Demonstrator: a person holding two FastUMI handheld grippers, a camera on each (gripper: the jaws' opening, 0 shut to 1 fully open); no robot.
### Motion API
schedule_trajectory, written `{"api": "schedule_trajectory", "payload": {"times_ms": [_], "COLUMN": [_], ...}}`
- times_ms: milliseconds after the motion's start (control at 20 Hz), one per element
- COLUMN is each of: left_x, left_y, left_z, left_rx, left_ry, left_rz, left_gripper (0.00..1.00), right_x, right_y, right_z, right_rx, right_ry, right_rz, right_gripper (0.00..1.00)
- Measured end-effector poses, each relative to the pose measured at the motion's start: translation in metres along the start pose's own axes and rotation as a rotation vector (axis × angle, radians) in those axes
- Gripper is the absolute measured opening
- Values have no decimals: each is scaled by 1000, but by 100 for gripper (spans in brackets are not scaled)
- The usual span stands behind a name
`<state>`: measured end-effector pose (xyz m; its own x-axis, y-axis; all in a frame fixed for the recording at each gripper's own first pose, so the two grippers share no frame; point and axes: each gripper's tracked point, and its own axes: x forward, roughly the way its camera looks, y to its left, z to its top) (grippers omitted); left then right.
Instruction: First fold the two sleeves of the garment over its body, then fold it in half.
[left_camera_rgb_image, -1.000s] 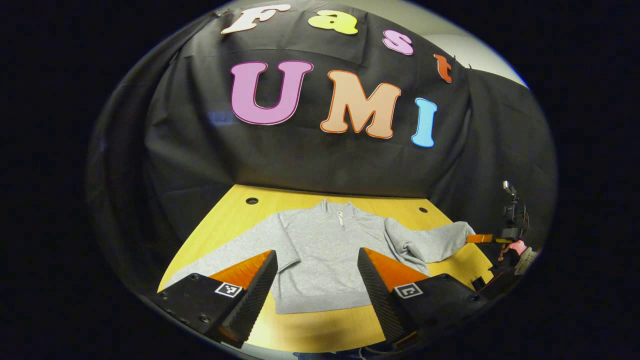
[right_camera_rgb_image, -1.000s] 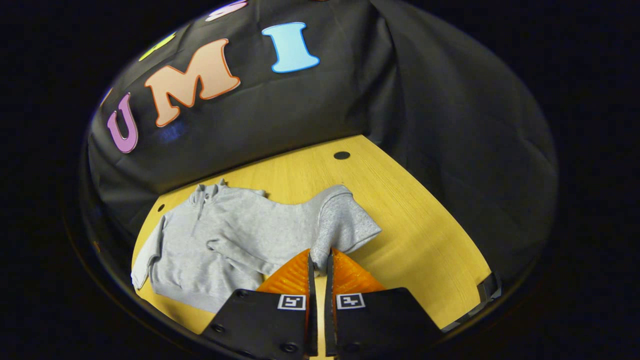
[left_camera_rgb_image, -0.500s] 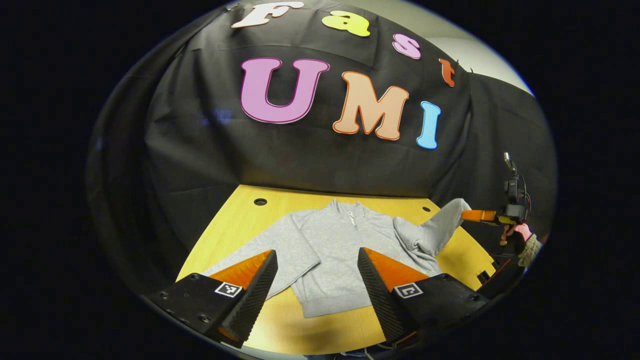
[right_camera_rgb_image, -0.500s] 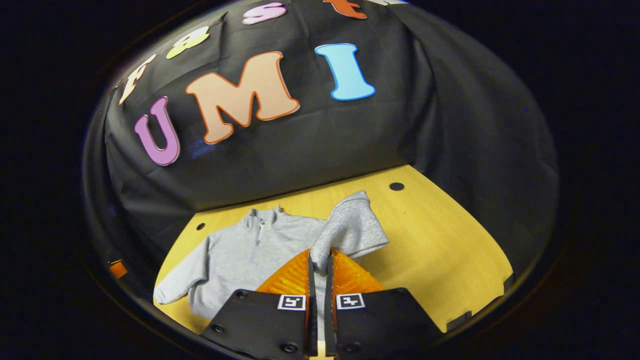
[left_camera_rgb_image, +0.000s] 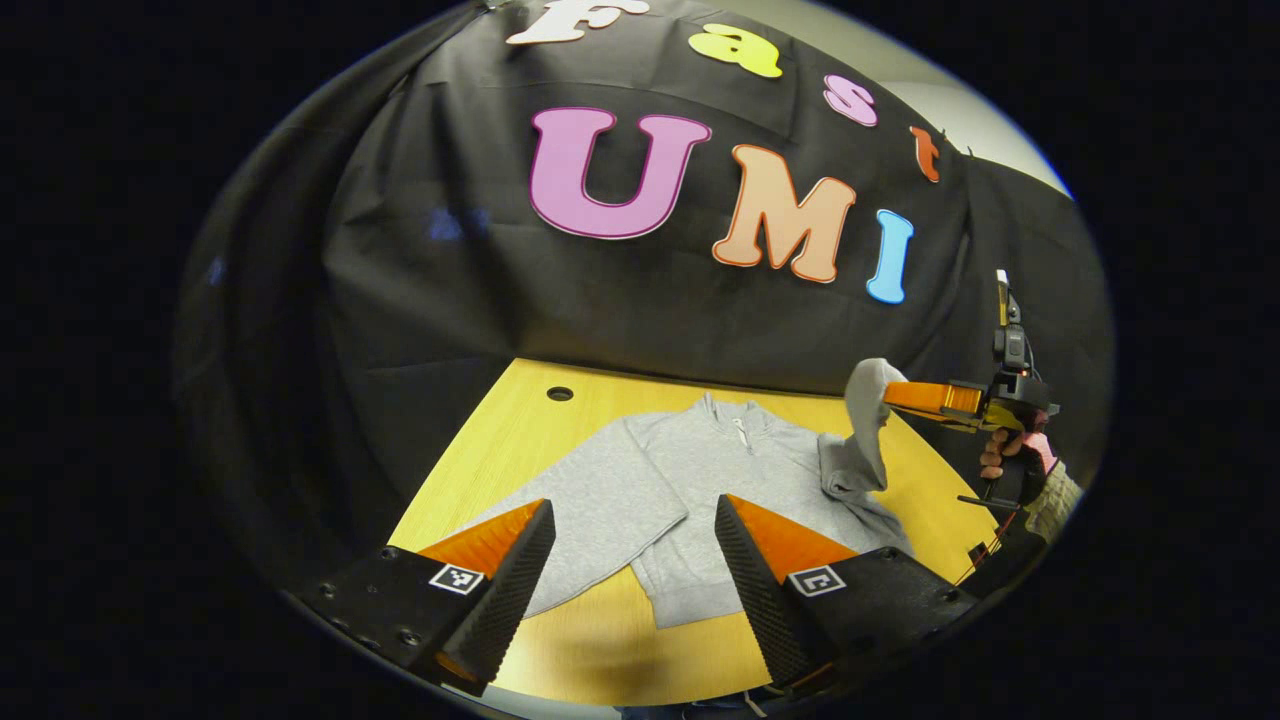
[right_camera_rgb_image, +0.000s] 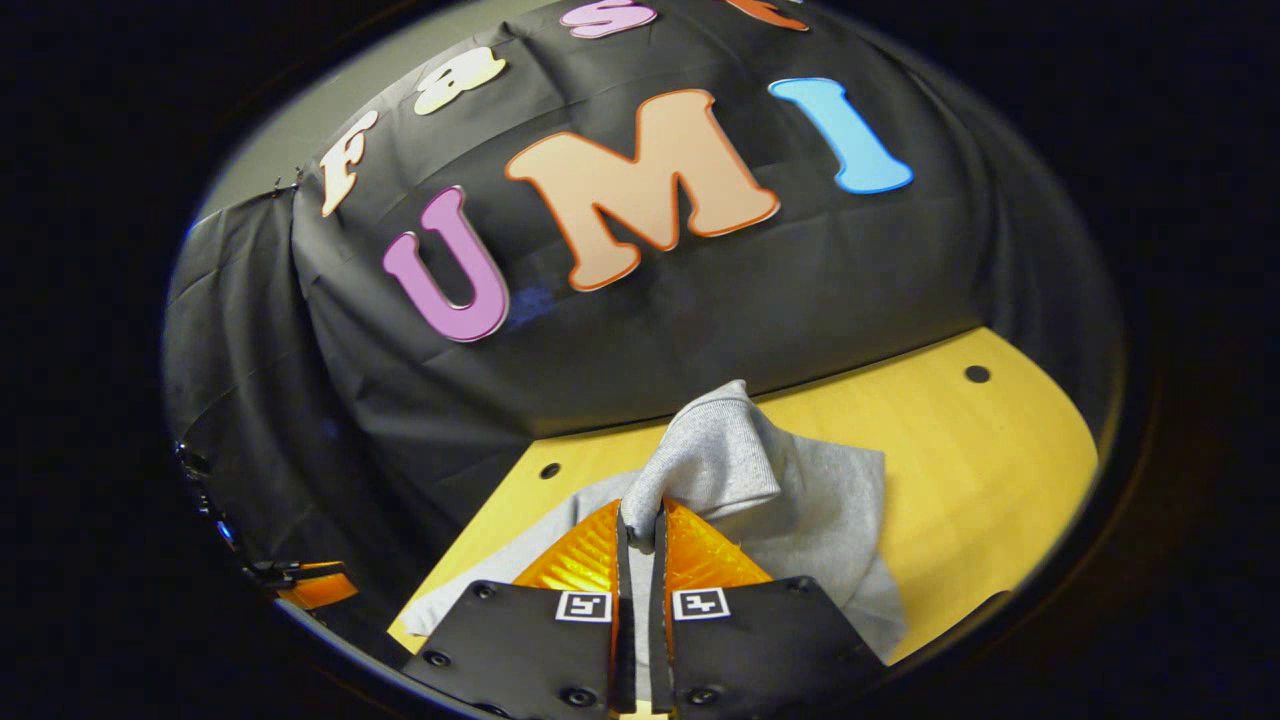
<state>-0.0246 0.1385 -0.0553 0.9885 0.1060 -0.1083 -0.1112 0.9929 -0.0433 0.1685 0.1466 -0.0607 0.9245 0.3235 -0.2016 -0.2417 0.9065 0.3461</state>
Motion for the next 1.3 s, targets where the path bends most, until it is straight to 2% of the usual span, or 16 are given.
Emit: {"api": "schedule_trajectory", "payload": {"times_ms": [200, 300, 500, 800, 850, 900, 950, 1050, 1100, 1150, 1200, 1250, 1300], "left_x": [-5, -8, -23, -25, -22, -18, -13, -6, -2, 1, 3, 5, 6], "left_y": [25, 42, 75, 119, 126, 131, 136, 145, 150, 154, 159, 166, 171], "left_z": [-9, -21, -50, -96, -105, -112, -121, -133, -136, -139, -143, -146, -150], "left_rx": [-77, -87, -87, -170, -181, -189, -195, -208, -216, -223, -221, -213, -202], "left_ry": [-11, 3, 57, 112, 124, 140, 156, 187, 204, 217, 228, 238, 250], "left_rz": [66, 108, 194, 291, 304, 316, 326, 339, 343, 346, 356, 371, 388], "left_gripper": [94, 94, 94, 94, 94, 94, 95, 94, 94, 94, 95, 95, 95], "right_x": [41, 64, 107, 151, 160, 163, 156, 149, 143, 146, 142, 140, 137], "right_y": [68, 91, 114, 122, 130, 131, 123, 126, 124, 124, 120, 116, 111], "right_z": [-30, -49, -82, -114, -116, -119, -124, -128, -129, -134, -130, -126, -125], "right_rx": [3, 9, -18, -55, -54, -55, -53, -34, -32, -42, -63, -91, -121], "right_ry": [61, 96, 160, 243, 254, 265, 273, 306, 320, 324, 322, 314, 303], "right_rz": [157, 204, 212, 150, 156, 166, 176, 200, 194, 198, 190, 173, 157], "right_gripper": [8, 8, 8, 9, 14, 11, 19, 70, 63, 100, 93, 93, 98]}}
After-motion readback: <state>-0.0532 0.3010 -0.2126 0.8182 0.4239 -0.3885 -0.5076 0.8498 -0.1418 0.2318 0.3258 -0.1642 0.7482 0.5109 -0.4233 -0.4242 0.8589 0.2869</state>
